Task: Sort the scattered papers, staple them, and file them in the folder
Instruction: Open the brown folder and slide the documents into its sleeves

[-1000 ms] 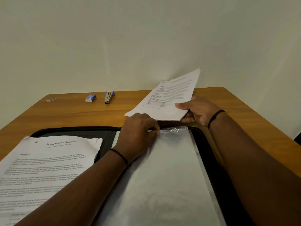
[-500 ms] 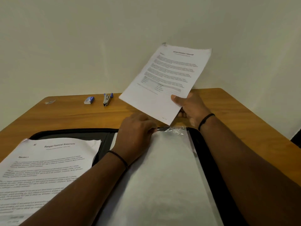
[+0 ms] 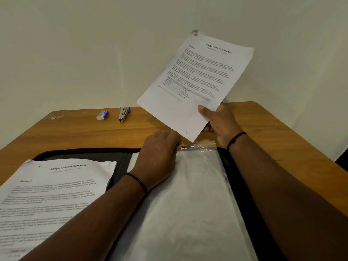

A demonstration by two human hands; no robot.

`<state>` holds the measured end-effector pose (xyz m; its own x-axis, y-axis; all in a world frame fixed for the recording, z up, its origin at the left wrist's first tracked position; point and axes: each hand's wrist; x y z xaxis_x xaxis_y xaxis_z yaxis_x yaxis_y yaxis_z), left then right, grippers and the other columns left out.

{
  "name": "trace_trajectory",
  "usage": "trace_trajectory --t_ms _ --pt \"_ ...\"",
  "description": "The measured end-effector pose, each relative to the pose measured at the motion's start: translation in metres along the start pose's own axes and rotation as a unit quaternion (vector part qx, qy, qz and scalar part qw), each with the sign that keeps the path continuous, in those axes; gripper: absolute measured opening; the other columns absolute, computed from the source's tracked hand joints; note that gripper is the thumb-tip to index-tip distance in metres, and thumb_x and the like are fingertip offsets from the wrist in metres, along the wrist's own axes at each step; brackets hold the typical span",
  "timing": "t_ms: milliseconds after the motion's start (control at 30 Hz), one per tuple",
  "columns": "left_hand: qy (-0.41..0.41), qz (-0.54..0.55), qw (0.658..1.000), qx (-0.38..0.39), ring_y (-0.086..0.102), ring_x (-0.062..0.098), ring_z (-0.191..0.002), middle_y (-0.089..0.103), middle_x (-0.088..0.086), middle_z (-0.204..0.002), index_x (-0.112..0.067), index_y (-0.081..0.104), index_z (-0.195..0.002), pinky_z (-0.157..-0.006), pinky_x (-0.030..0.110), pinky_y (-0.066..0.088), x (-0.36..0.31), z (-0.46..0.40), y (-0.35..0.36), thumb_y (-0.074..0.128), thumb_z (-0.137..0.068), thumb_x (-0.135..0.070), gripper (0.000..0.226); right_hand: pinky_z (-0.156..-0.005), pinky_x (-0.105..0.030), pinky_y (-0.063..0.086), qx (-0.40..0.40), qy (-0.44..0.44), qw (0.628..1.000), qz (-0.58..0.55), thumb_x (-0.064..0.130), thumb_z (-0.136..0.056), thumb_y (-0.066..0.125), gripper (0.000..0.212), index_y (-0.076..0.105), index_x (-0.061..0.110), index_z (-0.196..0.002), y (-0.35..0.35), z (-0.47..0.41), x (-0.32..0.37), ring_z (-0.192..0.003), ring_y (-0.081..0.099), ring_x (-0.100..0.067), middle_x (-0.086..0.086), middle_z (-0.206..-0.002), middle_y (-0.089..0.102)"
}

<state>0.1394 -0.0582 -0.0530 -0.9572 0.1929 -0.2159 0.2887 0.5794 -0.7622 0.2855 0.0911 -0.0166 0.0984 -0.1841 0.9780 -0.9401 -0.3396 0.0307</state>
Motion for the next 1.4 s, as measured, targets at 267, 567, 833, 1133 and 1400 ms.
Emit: trace_trajectory --t_ms 267,567,833,1133,1400 --pt "-0.005 0.024 1.000 0.000 0.044 0.025 -0.059 0.057 0.005 -0.071 -0.012 0.054 -0.088 -0.055 0.033 0.029 -0.002 -0.001 -0.002 0.051 -0.088 0.001 0.014 -0.055 -0.027 0.049 0.030 0.025 0.999 0.009 0.020 -0.095 0.065 0.025 0.065 0.018 -0.121 0.000 0.001 0.002 -0.086 0.068 -0.020 -0.003 -0.109 0.074" --pt "0.006 0.013 1.000 -0.006 0.053 0.023 -0.069 0.057 0.000 -0.081 -0.021 0.062 -0.092 -0.060 0.043 0.045 0.005 -0.003 -0.009 0.055 -0.086 -0.017 0.010 -0.073 -0.036 0.061 0.167 0.110 0.979 0.047 0.016 -0.092 0.068 0.025 0.068 0.020 -0.117 -0.025 0.003 0.012 -0.101 0.071 -0.025 -0.003 -0.113 0.074" --pt "-0.077 0.067 0.992 0.077 0.052 -0.001 -0.076 0.058 -0.013 -0.090 -0.035 0.058 -0.113 -0.078 0.037 0.046 0.026 -0.004 -0.024 0.057 -0.096 -0.045 0.020 -0.066 -0.032 0.060 0.225 0.158 0.960 0.053 0.015 -0.089 0.067 0.021 0.070 0.022 -0.109 -0.034 0.007 0.011 -0.088 0.073 -0.019 -0.002 -0.105 0.076" --pt "-0.215 0.016 0.972 0.089 0.054 0.014 -0.089 0.060 0.000 -0.110 -0.024 0.056 -0.128 -0.078 0.036 0.045 0.054 -0.010 -0.045 0.048 -0.102 -0.032 0.028 -0.047 -0.022 0.052 0.227 0.164 0.959 0.040 0.014 -0.090 0.066 0.033 0.066 0.016 -0.123 -0.034 0.010 0.004 -0.081 0.072 -0.015 -0.005 -0.111 0.074" --pt "-0.378 0.097 0.917 0.080 0.059 0.015 -0.073 0.070 0.001 -0.080 -0.015 0.071 -0.072 -0.059 0.025 0.041 0.069 -0.007 -0.038 0.064 -0.095 -0.020 0.025 -0.061 -0.031 0.060 0.230 0.143 0.962 0.020 0.020 -0.080 0.070 0.051 0.063 0.014 -0.129 -0.038 0.007 0.002 -0.100 0.070 -0.027 -0.008 -0.121 0.071"
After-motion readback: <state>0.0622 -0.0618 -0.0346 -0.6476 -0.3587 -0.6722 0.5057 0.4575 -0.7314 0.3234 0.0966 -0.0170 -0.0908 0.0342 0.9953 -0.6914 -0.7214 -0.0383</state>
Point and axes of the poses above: each hand's wrist, its own z-axis away from the middle knuckle, its own y-axis out of the palm, x = y × z
